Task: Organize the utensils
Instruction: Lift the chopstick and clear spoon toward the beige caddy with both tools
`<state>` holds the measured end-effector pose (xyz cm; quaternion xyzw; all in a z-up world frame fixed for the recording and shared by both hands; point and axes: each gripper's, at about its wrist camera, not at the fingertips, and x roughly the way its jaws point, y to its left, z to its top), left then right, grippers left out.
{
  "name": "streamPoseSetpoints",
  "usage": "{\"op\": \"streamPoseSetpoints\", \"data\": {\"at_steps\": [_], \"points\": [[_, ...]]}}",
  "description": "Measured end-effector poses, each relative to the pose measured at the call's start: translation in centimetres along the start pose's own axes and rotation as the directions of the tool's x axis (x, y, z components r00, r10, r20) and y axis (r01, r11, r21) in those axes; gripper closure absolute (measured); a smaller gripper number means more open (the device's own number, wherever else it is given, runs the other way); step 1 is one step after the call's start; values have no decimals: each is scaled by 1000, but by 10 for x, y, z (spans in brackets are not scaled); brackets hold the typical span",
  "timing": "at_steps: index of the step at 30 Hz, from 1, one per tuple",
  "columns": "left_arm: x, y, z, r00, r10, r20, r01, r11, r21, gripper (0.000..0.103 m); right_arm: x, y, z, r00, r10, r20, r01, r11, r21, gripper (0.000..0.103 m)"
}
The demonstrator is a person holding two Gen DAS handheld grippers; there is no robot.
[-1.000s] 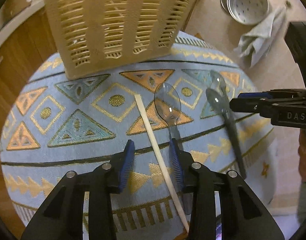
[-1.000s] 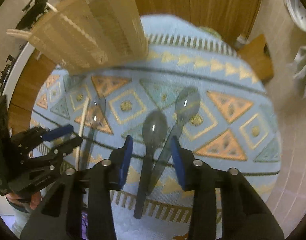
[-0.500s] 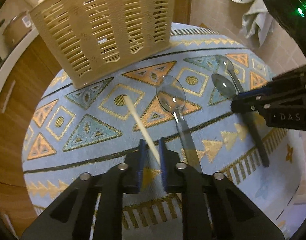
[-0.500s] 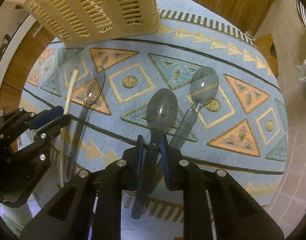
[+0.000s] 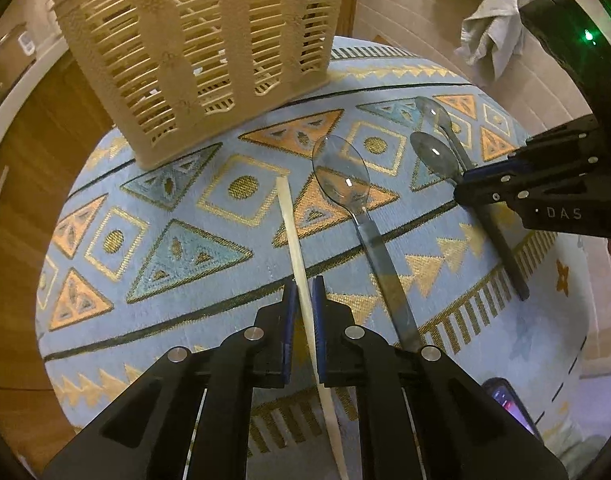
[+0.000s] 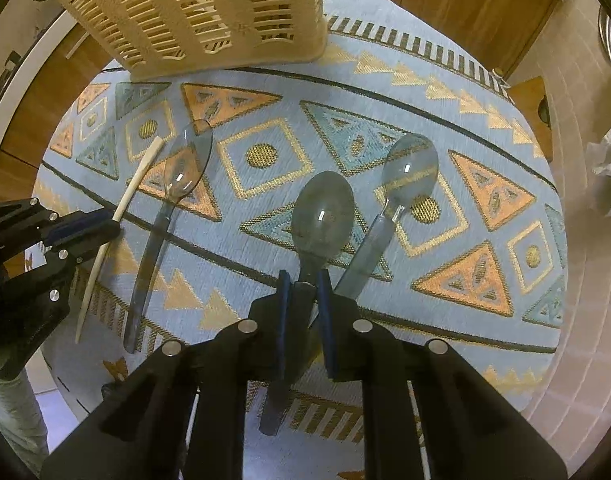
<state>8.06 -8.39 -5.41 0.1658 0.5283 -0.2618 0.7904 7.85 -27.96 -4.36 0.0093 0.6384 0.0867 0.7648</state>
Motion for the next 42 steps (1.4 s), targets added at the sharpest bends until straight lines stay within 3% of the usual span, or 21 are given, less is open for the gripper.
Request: {"op": "streamPoseSetpoints", "data": {"at_steps": [4, 8, 10, 14, 17, 20, 23, 27, 30, 34, 38, 42], "points": [[5, -10, 6, 999, 23, -33, -22, 999, 35, 90, -1, 1, 3, 1000, -7, -18, 7, 1000, -13, 91], [12, -21, 21, 992, 59, -114, -47, 994, 103, 90, 3, 7, 6, 998, -49, -29, 47, 998, -51, 91], [14, -25, 22, 986, 100, -131, -82, 987, 140, 96, 2, 13, 6, 997, -69, -27, 68, 996, -64, 91], [14, -35, 21, 983, 144, -112, -126, 980, 156, 99, -1, 17, 5, 998, -61, -12, 60, 997, -58, 92], [5, -36, 19, 989, 144, -20, -141, 986, 92, 99, -4, 18, 2, 1000, -20, 18, 21, 998, -59, 93], [-13, -29, 13, 993, 90, 74, -91, 996, 8, 99, -13, 17, -4, 998, 31, 58, -28, 998, -57, 93], [-35, -28, 9, 984, 77, 159, -72, 997, -37, 99, -25, 17, -9, 993, 64, 101, -58, 996, -66, 93], [-64, -21, 5, 959, 38, 279, -17, 997, -79, 99, -44, 18, -17, 979, 102, 179, -87, 992, -93, 93], [-87, -21, 2, 923, -8, 386, 45, 995, -88, 99, -61, 17, -23, 962, 146, 232, -122, 986, -115, 93], [-106, -21, 1, 823, -87, 561, 152, 986, -72, 99, -86, 22, -32, 935, 196, 295, -160, 977, -142, 93], [-125, -19, -1, 759, -63, 648, 168, 980, -101, 99, -109, 27, -33, 904, 239, 355, -190, 968, -167, 93], [-149, -11, 5, 685, -26, 728, 168, 978, -123, 99, -138, 25, -28, 851, 287, 440, -219, 955, -198, 93]]}}
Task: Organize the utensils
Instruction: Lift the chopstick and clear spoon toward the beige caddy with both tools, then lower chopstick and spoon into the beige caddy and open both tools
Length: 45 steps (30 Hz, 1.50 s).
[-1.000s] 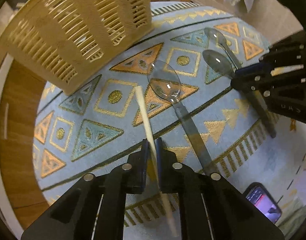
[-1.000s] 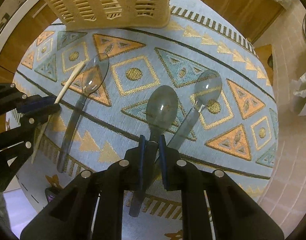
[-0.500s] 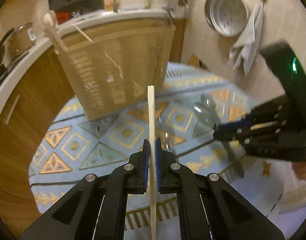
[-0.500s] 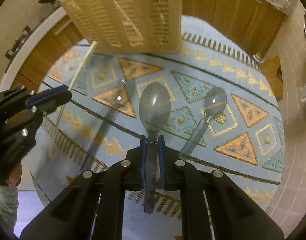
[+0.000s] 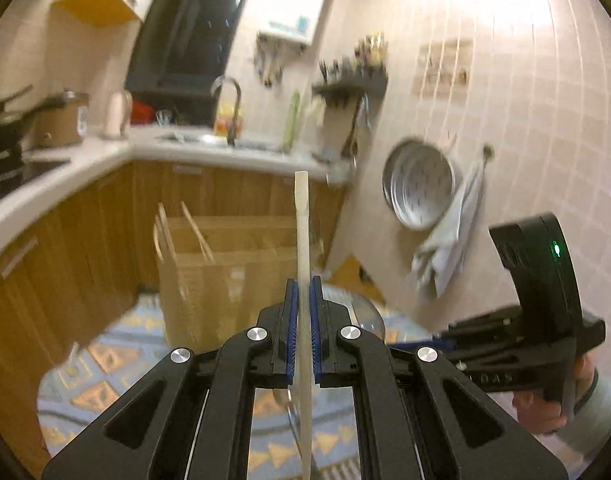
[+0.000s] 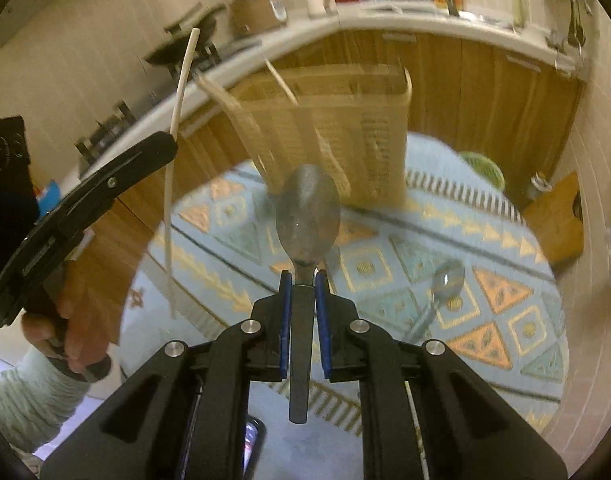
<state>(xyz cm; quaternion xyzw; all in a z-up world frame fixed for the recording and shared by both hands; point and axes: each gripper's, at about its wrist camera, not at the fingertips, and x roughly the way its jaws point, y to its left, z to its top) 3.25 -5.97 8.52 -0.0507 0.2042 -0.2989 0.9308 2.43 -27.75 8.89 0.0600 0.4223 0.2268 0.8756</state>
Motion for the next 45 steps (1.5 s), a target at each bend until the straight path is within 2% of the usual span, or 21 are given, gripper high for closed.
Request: {"op": "streamPoseSetpoints", "data": {"at_steps": [4, 9, 13, 17, 19, 22, 27, 32, 37, 42, 45], "points": [[-16, -6, 39, 988, 18, 156, -16, 1000, -9, 99, -13, 8, 31, 994, 34, 104, -33, 999, -17, 93], [-5, -1, 73, 964, 38, 264, -29, 999, -38, 99, -29, 11, 73, 967, 29, 255, -22, 999, -32, 93], [12, 4, 88, 941, 91, 325, -74, 995, -65, 99, -33, 3, 110, 928, 16, 372, -13, 1000, -10, 93], [36, 19, 96, 932, 125, 340, -87, 988, -125, 99, -23, -3, 132, 889, -62, 453, 68, 998, 3, 93], [46, 25, 95, 924, 159, 348, -115, 983, -145, 99, -15, -4, 138, 862, -125, 491, 135, 991, 15, 93], [62, 32, 92, 917, 199, 345, -147, 975, -169, 99, 4, -10, 143, 834, -195, 517, 212, 977, 28, 93], [83, 33, 78, 898, 274, 345, -245, 961, -126, 99, 26, -35, 142, 824, -233, 517, 219, 972, 89, 93], [96, 43, 69, 899, 295, 324, -259, 954, -151, 99, 36, -56, 143, 810, -262, 525, 217, 965, 146, 93], [100, 46, 68, 898, 295, 327, -258, 954, -153, 99, 33, -57, 140, 799, -269, 538, 227, 963, 145, 93], [111, 43, 64, 886, 318, 336, -291, 948, -130, 99, 45, -55, 137, 789, -291, 542, 250, 957, 149, 93], [123, 39, 58, 875, 347, 338, -336, 937, -93, 99, 55, -50, 134, 781, -304, 545, 277, 952, 134, 93]]}}
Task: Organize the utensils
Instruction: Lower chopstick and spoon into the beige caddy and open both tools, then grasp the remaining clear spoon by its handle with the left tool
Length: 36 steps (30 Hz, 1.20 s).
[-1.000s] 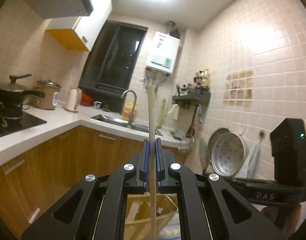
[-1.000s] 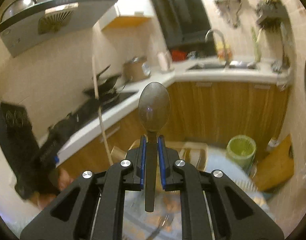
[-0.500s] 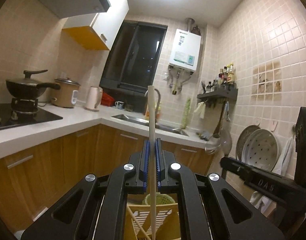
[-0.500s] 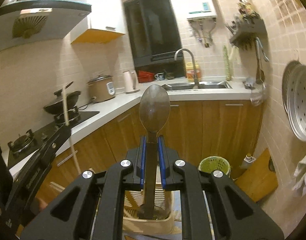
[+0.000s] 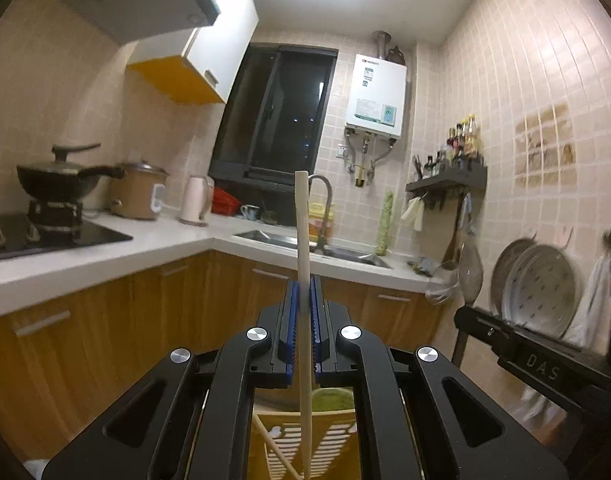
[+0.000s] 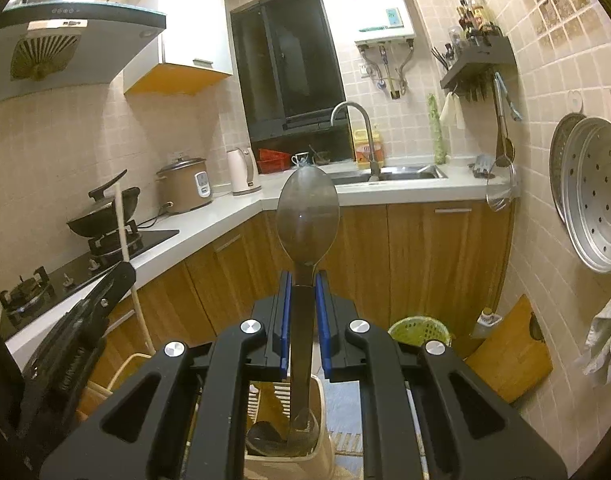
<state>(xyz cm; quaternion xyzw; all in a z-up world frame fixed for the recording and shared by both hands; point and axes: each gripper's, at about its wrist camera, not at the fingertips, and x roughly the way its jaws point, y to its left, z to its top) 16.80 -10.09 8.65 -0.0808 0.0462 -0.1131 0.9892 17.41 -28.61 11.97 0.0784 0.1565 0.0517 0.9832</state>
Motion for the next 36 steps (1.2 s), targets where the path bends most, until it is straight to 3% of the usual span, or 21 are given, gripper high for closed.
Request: {"op": "streamPoseSetpoints", "data": {"at_steps": [7, 11, 13, 15, 16, 17, 20, 22, 26, 28, 31, 32, 33, 34, 36], "points": [[-8, -5, -4, 1000, -6, 18, 6, 1000, 30, 98, 2, -3, -20, 1000, 10, -7, -10, 1000, 5, 93], [-9, 3, -2, 998, -53, -22, 54, 999, 5, 98, -5, -5, -24, 999, 25, -25, -25, 1000, 4, 92], [-12, 9, -2, 997, -69, -38, 69, 998, -6, 91, -11, -6, -25, 999, 38, -34, -38, 999, -1, 90], [-20, 18, 0, 995, -85, -51, 84, 996, -25, 71, -19, -7, -25, 997, 53, -48, -53, 999, -10, 76], [-24, 21, 0, 994, -97, -55, 95, 995, -34, 69, -25, -7, -25, 997, 61, -53, -62, 998, -12, 62], [-32, 25, 2, 992, -112, -65, 109, 993, -41, 69, -31, -8, -26, 997, 62, -53, -62, 998, -11, 59], [-53, 29, 10, 987, -134, -84, 131, 991, -38, 68, -49, -13, -24, 992, 91, -92, -90, 996, 18, 59], [-67, 30, 15, 983, -153, -103, 150, 988, -31, 62, -64, -18, -21, 986, 87, -142, -84, 996, 28, 59], [-96, 23, 27, 958, -202, -206, 206, 978, 0, 56, -84, -30, -17, 960, 58, -273, -46, 998, 50, 59], [-102, 16, 26, 928, -219, -301, 235, 972, 17, 56, -87, -37, -20, 932, 60, -358, -37, 997, 72, 59], [-104, 7, 13, 870, -234, -434, 273, 962, 29, 56, -85, -48, -36, 864, 65, -499, -12, 994, 108, 59], [-102, 3, 2, 829, -237, -506, 291, 956, 28, 56, -84, -49, -42, 842, 61, -536, -1, 994, 111, 59], [-100, 2, -5, 806, -238, -542, 298, 954, 25, 56, -82, -50, -48, 824, 59, -563, 5, 994, 112, 59], [-98, 0, -15, 773, -238, -588, 308, 951, 19, 56, -78, -52, -59, 790, 56, -610, 13, 994, 109, 59], [-90, -1, -44, 676, -229, -700, 326, 946, 5, 57, -72, -55, -75, 749, 44, -662, 31, 994, 101, 59]]}}
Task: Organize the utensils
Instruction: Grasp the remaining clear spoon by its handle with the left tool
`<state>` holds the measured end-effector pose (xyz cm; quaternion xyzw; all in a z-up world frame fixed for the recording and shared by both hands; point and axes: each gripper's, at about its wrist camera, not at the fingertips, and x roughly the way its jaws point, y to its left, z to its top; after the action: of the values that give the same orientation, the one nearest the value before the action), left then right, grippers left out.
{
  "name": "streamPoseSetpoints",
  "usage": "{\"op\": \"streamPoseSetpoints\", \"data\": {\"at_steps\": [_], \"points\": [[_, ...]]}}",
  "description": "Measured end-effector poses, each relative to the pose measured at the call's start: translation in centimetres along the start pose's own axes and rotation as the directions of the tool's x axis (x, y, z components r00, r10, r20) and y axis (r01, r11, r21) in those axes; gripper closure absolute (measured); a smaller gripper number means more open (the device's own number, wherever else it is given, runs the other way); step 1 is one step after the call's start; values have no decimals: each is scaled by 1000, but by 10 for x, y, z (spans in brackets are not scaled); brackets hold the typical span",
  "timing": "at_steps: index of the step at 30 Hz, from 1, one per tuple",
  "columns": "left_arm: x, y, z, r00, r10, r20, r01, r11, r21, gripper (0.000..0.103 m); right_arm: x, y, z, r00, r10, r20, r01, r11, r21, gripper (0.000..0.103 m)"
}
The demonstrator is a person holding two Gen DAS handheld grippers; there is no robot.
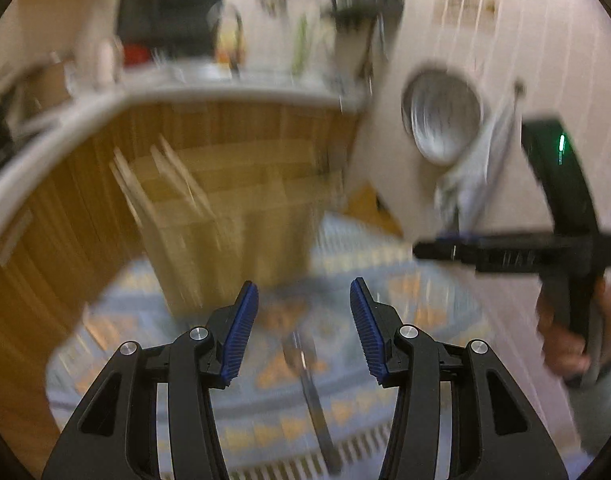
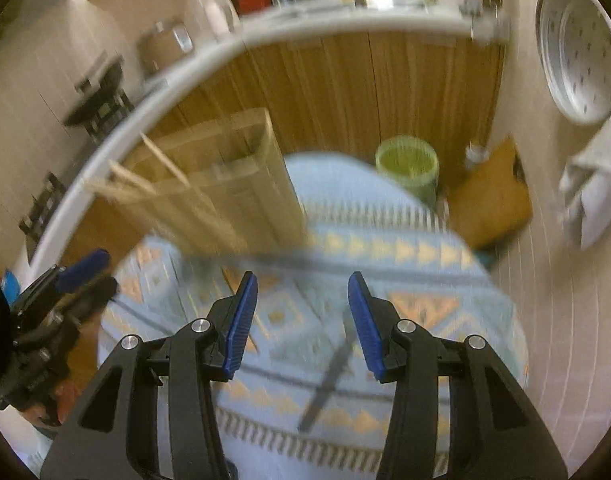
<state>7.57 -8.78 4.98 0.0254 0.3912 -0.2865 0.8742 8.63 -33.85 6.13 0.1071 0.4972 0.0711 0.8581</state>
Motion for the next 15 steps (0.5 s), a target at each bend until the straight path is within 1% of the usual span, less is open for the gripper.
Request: {"op": "streamPoseSetpoints", "data": {"at_steps": [1, 2, 3, 4, 6, 7, 11, 15], "points": [[8, 2, -5, 999, -4, -43, 4, 1000, -2, 58, 11, -3, -5, 999, -10, -49, 10, 1000, 8, 59], [24, 4, -15, 993, -15, -121, 14, 1000, -8, 58, 22, -5, -9, 995, -9, -96, 11, 1000, 19, 59], [32, 7, -21, 987, -25, -160, 23, 1000, -15, 58, 35, -9, -14, 988, 6, -152, 1, 999, 43, 59], [42, 10, -26, 978, -40, -206, 35, 999, -26, 59, 44, -11, -18, 982, 15, -189, -4, 998, 57, 59], [63, 16, -38, 951, -76, -298, 62, 997, -56, 62, 60, -16, -24, 969, 22, -247, -1, 997, 83, 66], [69, 18, -42, 942, -81, -326, 65, 996, -58, 64, 68, -18, -26, 962, 13, -273, 13, 996, 91, 68], [84, 16, -47, 925, -54, -376, 47, 999, -27, 68, 84, -24, -26, 951, -8, -309, 46, 992, 115, 75], [90, 12, -51, 917, -13, -399, 23, 1000, 21, 72, 94, -27, -23, 945, -41, -324, 84, 989, 119, 77]]}}
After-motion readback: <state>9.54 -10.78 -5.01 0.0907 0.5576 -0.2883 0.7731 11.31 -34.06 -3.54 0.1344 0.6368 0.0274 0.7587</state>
